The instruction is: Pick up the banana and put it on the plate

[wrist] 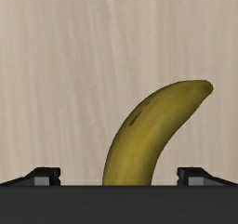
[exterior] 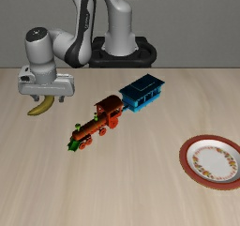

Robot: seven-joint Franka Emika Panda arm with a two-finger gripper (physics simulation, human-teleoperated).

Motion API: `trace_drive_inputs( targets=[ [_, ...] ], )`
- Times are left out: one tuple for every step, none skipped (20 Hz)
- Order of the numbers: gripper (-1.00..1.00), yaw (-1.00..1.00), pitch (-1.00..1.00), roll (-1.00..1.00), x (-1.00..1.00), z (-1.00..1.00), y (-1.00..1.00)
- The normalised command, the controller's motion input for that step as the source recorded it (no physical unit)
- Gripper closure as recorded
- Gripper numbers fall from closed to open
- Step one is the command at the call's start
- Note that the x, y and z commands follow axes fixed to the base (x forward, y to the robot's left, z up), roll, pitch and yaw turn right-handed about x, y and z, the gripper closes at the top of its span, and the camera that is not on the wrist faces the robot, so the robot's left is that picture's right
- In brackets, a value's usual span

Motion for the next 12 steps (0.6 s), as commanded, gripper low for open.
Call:
trace_drive_inputs(
  targets=[
    [-1.0,0.0,0.0,0.0,0.0,-1.0,0.0],
    [-1.0,0.0,0.0,0.0,0.0,-1.0,0.0],
    [1.0,0.0,0.0,0.0,0.0,0.0,0.0],
    [1.0,0.0,0.0,0.0,0.0,0.0,0.0],
    [1.0,0.0,0.0,0.0,0.0,0.0,0.0],
    [1.0,0.0,0.0,0.0,0.0,0.0,0.0],
    [1.0,0.0,0.0,0.0,0.0,0.0,0.0],
    [1.0,0.0,0.0,0.0,0.0,0.0,0.0],
    [1.0,0.0,0.0,0.0,0.0,0.0,0.0],
    [1.0,0.0,0.0,0.0,0.0,1.0,0.0],
    [1.0,0.0,0.0,0.0,0.0,0.0,0.0],
    [1.0,0.0,0.0,0.0,0.0,1.0,0.0]
  ],
)
